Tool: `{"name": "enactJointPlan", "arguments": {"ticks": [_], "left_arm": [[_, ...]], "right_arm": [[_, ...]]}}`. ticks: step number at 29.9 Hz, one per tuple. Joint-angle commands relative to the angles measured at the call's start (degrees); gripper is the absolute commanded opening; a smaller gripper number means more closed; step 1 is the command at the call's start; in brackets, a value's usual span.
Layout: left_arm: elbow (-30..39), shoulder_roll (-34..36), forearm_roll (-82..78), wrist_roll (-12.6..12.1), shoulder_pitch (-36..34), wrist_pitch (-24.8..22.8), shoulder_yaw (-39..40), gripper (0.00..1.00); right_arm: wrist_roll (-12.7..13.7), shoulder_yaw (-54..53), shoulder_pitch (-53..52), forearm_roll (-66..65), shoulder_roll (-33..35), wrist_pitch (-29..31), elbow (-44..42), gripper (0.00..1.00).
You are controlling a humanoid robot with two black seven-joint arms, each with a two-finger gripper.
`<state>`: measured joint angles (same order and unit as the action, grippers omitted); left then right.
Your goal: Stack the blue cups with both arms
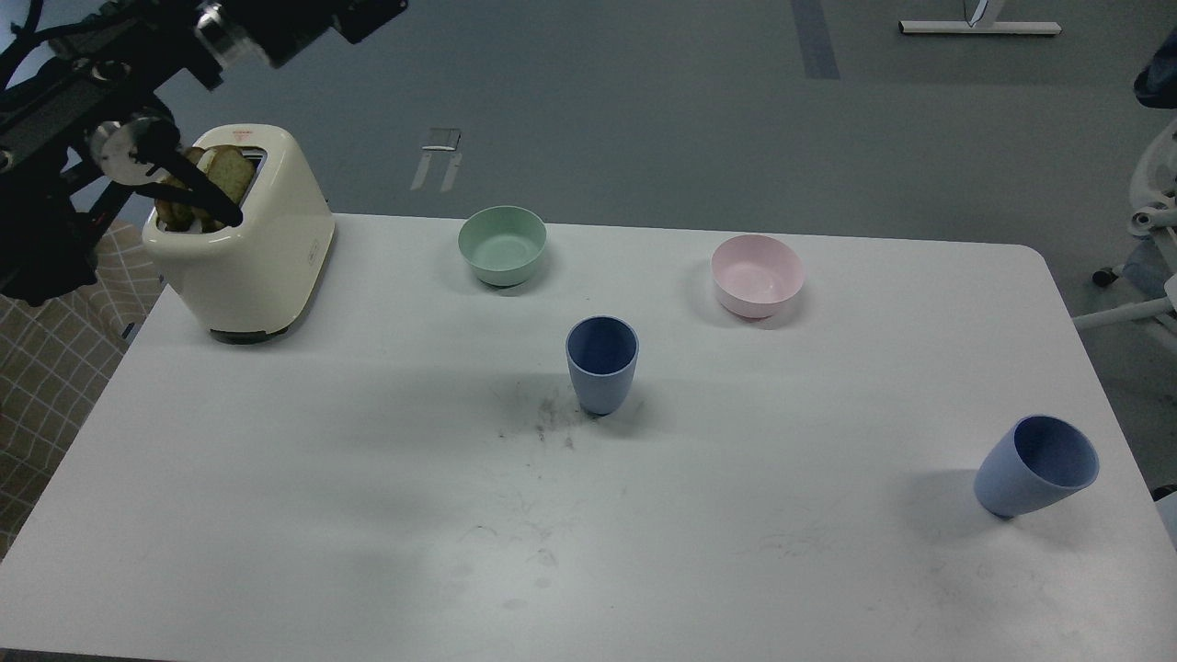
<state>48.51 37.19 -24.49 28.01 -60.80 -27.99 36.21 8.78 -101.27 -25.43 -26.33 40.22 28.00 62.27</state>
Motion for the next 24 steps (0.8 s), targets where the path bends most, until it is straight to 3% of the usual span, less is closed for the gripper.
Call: {"name": "enactJointPlan", "arguments": {"ticks": [1, 5, 7, 10, 13, 18, 24], "left_arm": [[0.0, 0.5, 2.4, 0.0, 7.1, 0.0, 11.9, 0.96], [0.0, 0.4, 2.4, 0.0, 12.3, 0.0, 18.0, 0.96], [-0.6, 0.4, 2.4, 0.0, 14.2, 0.0, 18.6, 0.96], [-3.4, 0.4, 2.4, 0.0, 14.3, 0.0, 18.6, 0.97], [-6.0, 0.2, 2.4, 0.0, 14.3, 0.0, 18.5, 0.98], [-7.6, -0.5, 2.5, 0.0, 14.3, 0.0, 18.8, 0.98], [-7.6, -0.7, 2.4, 0.0, 14.7, 0.0, 18.3, 0.98]], "right_arm": [[0.0, 0.1, 0.2, -12.6, 0.5, 0.0, 4.8, 1.00], [0.0, 0.3, 1.9, -23.3, 0.6, 0.0, 11.5, 1.00], [-0.5, 0.4, 5.1, -32.8, 4.0, 0.0, 17.6, 1.00], [-4.7, 0.6, 9.1, -39.7, 8.5, 0.0, 22.4, 1.00], [-7.0, 2.9, 14.5, -48.0, 14.0, 0.0, 27.5, 1.00], [-7.1, 10.3, 18.3, -59.2, 19.0, 0.0, 29.5, 1.00], [-7.1, 19.6, 18.6, -65.9, 18.9, 0.0, 29.3, 1.00]]}}
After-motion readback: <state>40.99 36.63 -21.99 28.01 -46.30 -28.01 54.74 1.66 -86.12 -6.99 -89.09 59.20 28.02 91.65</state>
